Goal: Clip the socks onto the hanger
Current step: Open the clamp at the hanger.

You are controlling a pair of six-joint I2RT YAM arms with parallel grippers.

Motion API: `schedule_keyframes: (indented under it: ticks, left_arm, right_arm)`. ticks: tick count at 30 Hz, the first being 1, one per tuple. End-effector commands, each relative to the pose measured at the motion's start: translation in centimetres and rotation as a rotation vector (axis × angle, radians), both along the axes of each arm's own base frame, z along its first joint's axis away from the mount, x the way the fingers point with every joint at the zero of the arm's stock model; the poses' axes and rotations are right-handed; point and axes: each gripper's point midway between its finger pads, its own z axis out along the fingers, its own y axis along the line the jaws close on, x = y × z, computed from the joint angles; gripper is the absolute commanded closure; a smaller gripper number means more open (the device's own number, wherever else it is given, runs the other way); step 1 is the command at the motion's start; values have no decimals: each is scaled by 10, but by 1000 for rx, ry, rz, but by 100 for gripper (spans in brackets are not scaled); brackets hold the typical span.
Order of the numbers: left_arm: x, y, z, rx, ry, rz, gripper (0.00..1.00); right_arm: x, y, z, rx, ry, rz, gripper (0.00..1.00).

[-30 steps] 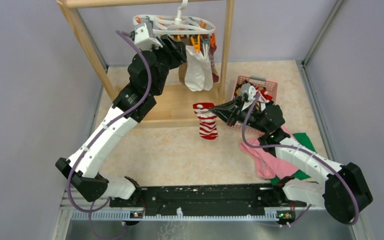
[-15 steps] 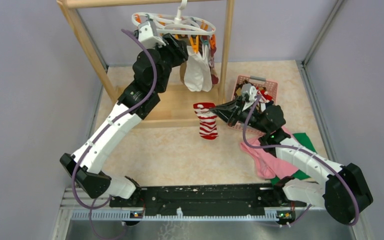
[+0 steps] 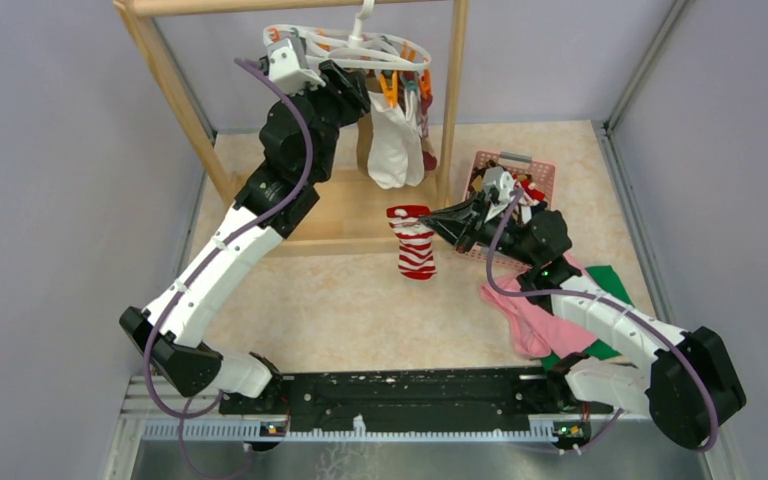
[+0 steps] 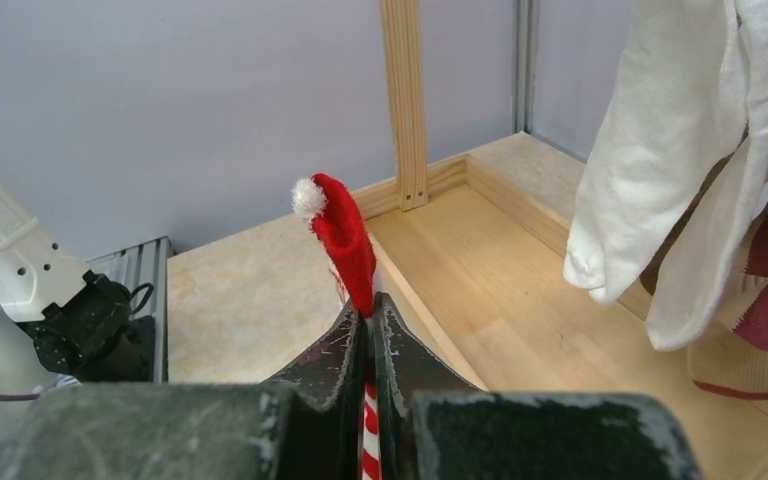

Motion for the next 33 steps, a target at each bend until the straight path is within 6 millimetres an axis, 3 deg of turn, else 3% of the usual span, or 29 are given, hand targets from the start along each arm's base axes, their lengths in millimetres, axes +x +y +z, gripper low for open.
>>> schedule_keyframes:
  ticks: [1, 12, 19, 26, 29, 33]
  left_arm:
    - [-1, 11, 23, -27, -62, 32, 42]
    - [0, 8, 22, -26, -64, 12, 49]
    - [-2, 8, 24, -31, -75, 1, 71]
    - [-3, 5, 24, -37, -75, -22, 84]
    - [-4, 4, 24, -41, -74, -29, 85]
    - [-4, 3, 20, -44, -68, -32, 87]
  right_arm:
    - [-5, -7, 23, 47, -68, 0, 100]
    - [-5, -8, 22, 48, -67, -2, 100]
    - [-5, -8, 22, 49, -67, 0, 100]
    - [-4, -7, 23, 46, -70, 5, 100]
    - [-2, -6, 29, 47, -81, 4, 100]
    - [12, 1, 57, 58, -82, -5, 100]
